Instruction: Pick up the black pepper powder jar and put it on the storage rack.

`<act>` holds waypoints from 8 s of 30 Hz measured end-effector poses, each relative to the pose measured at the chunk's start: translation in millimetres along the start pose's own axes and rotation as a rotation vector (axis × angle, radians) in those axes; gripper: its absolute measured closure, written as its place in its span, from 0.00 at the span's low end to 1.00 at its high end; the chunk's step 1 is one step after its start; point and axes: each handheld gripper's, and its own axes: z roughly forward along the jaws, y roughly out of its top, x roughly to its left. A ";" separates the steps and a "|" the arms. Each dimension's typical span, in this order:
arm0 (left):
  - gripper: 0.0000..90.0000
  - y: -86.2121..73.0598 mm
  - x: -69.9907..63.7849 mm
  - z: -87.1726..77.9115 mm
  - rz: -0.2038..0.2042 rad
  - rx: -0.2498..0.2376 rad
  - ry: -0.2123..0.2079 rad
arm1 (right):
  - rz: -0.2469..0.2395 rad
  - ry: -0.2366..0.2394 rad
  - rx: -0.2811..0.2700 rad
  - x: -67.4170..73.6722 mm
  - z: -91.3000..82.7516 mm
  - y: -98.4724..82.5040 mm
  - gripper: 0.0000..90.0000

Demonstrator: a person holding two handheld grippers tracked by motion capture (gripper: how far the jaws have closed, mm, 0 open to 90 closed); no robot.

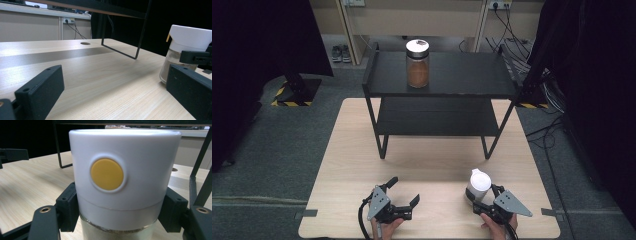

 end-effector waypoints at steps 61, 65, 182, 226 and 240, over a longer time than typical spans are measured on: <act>0.01 -0.7 0.0 -0.3 -0.001 -0.004 0.000 | -0.028 0.139 -0.114 -13.2 4.9 98.7 0.34; 0.01 -0.6 0.1 -0.3 -0.002 -0.004 0.000 | -0.020 0.162 -0.120 -17.7 8.3 115.6 0.34; 0.01 -3.0 2.6 -2.1 -0.026 -0.018 -0.002 | 0.037 -0.011 -0.114 -30.6 170.7 326.7 0.34; 0.01 -2.8 1.5 -1.8 -0.022 -0.017 0.001 | 0.033 0.016 -0.180 -23.1 129.6 298.9 0.01; 0.02 -2.6 1.3 -1.7 -0.023 -0.015 0.001 | 0.019 0.067 -0.199 -21.8 103.2 270.1 0.01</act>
